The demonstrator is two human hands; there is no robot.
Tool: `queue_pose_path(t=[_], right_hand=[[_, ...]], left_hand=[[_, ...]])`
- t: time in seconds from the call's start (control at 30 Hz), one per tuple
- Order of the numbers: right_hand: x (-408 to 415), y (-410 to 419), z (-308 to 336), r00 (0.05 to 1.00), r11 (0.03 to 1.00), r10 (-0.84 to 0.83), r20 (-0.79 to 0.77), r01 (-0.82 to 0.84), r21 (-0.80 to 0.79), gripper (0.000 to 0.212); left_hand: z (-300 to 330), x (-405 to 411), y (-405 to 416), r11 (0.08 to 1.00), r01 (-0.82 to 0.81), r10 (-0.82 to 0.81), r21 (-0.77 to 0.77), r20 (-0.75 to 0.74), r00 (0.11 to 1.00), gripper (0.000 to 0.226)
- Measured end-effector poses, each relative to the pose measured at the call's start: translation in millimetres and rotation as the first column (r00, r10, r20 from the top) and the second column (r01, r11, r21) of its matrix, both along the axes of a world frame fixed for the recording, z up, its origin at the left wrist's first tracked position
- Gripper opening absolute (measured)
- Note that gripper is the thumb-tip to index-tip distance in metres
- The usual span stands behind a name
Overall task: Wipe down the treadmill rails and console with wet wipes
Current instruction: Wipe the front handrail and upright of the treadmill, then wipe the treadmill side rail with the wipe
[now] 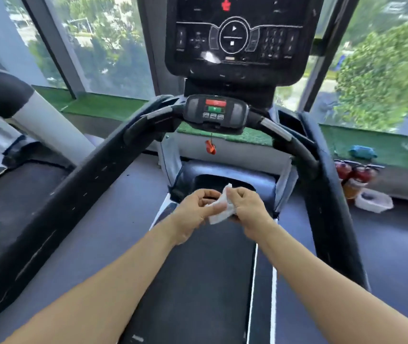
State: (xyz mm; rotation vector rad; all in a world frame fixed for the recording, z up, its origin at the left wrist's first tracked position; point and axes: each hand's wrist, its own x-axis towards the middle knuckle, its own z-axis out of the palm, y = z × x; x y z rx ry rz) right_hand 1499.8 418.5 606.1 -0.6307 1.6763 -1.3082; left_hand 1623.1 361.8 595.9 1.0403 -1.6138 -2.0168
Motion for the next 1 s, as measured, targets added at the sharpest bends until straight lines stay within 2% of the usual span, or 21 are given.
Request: queue_pose_path(t=[0.03, 0.1, 0.17, 0.23, 0.3, 0.37, 0.47, 0.53, 0.6, 0.67, 0.73, 0.77, 0.83, 0.9, 1.0], right_hand=[[-2.3, -4.7, 2.2, 0.999, 0.999, -0.051, -0.008, 0.051, -0.006, 0.033], [-3.6, -15.9, 9.1, 0.99, 0.989, -0.139, 0.031, 0.14, -0.047, 0.034], [-0.2, -24.4, 14.6, 0.983, 0.986, -0.151, 0.106, 0.157, -0.058, 0.032], [1.0, -28.6, 18.6, 0.969, 0.982, -0.162, 0.185, 0.177, -0.071, 0.024], [-2.4, -31.9, 20.4, 0.939, 0.957, -0.264, 0.219, 0.283, -0.061, 0.02], [-10.1, -34.9, 22.0, 0.881, 0.911, -0.383, 0.279, 0.411, -0.046, 0.022], [-25.7, -37.7, 21.3, 0.823, 0.87, -0.468, 0.321, 0.493, 0.005, 0.022], [-39.2, -39.3, 14.2, 0.822, 0.863, -0.491, 0.288, 0.505, 0.03, 0.022], [-53.1, -40.8, 6.4, 0.824, 0.859, -0.5, 0.267, 0.51, 0.035, 0.025], [-69.0, -43.5, -2.8, 0.847, 0.859, -0.511, 0.148, 0.508, 0.058, 0.026], [-89.5, -42.2, -19.6, 0.865, 0.863, -0.459, -0.202, 0.488, 0.131, 0.02], [-101.3, -39.9, -29.9, 0.832, 0.86, -0.395, -0.39, 0.484, 0.162, 0.017], [-123.3, -32.2, -46.5, 0.731, 0.838, -0.25, -0.635, 0.492, 0.236, 0.018], [-142.9, -21.4, -59.6, 0.634, 0.805, -0.069, -0.771, 0.492, 0.332, 0.024], [-170.1, -4.3, -75.3, 0.464, 0.705, 0.24, -0.853, 0.521, 0.482, 0.029]], left_hand=[[0.0, -5.1, -6.8, 0.999, 0.034, -0.033, 0.004, -0.004, 0.999, 0.035], [0.9, -12.9, -24.1, 0.99, 0.075, -0.071, -0.121, 0.038, 0.997, 0.021], [0.6, -15.6, -43.7, 0.984, 0.067, -0.061, -0.165, 0.041, 0.997, 0.01], [3.0, -23.2, -62.4, 0.989, 0.077, -0.077, -0.125, 0.005, 0.997, 0.004], [3.6, -33.0, -75.6, 0.991, 0.112, -0.113, -0.071, -0.011, 0.994, 0.005], [4.3, -47.1, -78.8, 0.986, 0.155, -0.151, 0.064, -0.066, 0.986, 0.01], [4.2, -72.5, -78.3, 0.937, 0.223, -0.186, 0.267, -0.156, 0.97, 0.018], [-1.0, -91.6, -80.7, 0.911, 0.296, -0.255, 0.289, -0.171, 0.952, 0.023], [-9.1, -106.0, -81.6, 0.91, 0.309, -0.281, 0.275, -0.137, 0.95, 0.015], [-19.9, -118.3, -85.2, 0.933, 0.258, -0.246, 0.252, -0.078, 0.966, 0.004], [-35.0, -131.4, -93.3, 0.963, 0.196, -0.198, 0.187, -0.005, 0.98, 0.003], [-43.5, -138.7, -98.4, 0.974, 0.176, -0.181, 0.143, 0.028, 0.983, 0.003], [-60.0, -153.3, -105.8, 0.987, 0.144, -0.15, 0.075, 0.09, 0.985, 0.006], [-76.2, -168.8, -107.6, 0.99, 0.137, -0.141, 0.035, 0.158, 0.977, 0.01], [-94.9, -201.1, -104.2, 0.979, 0.204, -0.194, -0.026, 0.219, 0.956, 0.012]])
